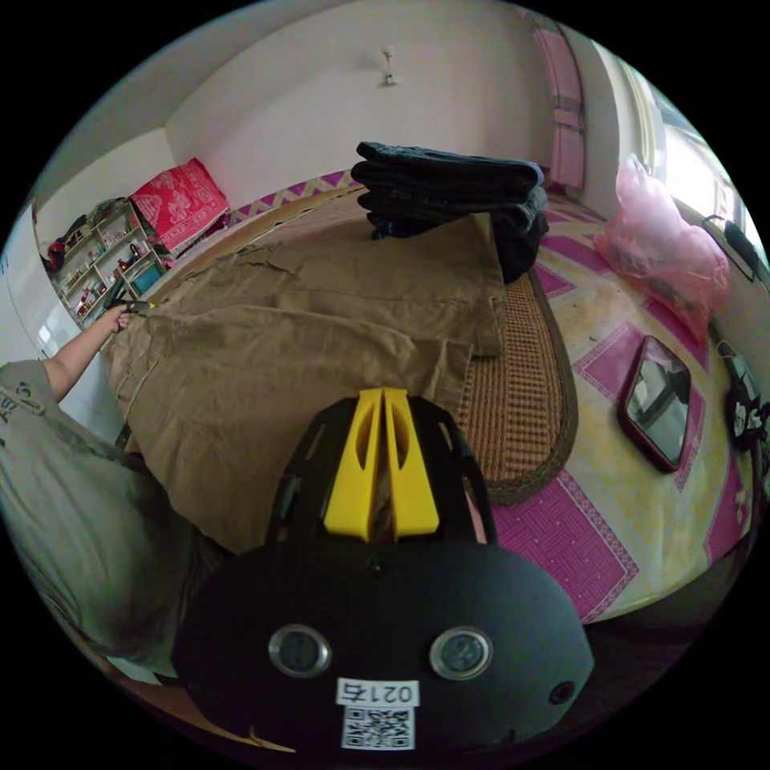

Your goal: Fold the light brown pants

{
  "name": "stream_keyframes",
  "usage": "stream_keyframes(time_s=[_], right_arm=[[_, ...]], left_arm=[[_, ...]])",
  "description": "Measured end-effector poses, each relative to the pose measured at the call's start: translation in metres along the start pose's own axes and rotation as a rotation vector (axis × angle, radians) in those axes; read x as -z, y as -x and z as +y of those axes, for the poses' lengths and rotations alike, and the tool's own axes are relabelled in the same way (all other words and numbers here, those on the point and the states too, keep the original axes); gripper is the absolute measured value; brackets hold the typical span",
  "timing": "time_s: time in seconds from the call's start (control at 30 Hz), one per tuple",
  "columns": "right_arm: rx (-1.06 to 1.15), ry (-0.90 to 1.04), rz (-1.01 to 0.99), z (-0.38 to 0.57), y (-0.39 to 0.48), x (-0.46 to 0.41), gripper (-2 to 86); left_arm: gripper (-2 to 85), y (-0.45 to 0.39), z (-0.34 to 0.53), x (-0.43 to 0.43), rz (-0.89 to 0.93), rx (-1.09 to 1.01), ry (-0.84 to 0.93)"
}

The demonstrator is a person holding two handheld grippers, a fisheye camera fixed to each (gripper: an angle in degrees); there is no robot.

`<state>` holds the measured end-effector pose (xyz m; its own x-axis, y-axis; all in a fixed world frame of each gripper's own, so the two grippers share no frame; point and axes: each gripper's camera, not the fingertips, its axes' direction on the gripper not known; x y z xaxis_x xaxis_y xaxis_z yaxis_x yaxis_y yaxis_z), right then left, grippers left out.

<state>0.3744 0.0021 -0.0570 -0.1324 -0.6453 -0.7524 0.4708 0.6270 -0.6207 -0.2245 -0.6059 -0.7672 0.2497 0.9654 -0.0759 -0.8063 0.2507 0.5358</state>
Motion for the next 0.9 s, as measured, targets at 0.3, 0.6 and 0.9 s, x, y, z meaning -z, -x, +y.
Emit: stream_keyframes(time_s=[0.3, 0.6, 0.9], right_arm=[[-0.004, -0.003, -0.005, -0.006, 0.014, 0.004, -1.0], [0.073, 0.067, -0.031, -0.025, 0.028, 0.007, -1.0], [0.021, 0.028, -0.008, -0.017, 0.037, 0.059, -0.7]], left_arm=[[-0.9, -0.018, 0.055, 0.021, -0.136, 0.070, -0.184], [-0.9, -0.025, 0.104, 0.030, -0.115, 0.162, -0.236], [-0.9, -0.104, 0.136, 0.066, -0.216, -0.068, -0.354]])
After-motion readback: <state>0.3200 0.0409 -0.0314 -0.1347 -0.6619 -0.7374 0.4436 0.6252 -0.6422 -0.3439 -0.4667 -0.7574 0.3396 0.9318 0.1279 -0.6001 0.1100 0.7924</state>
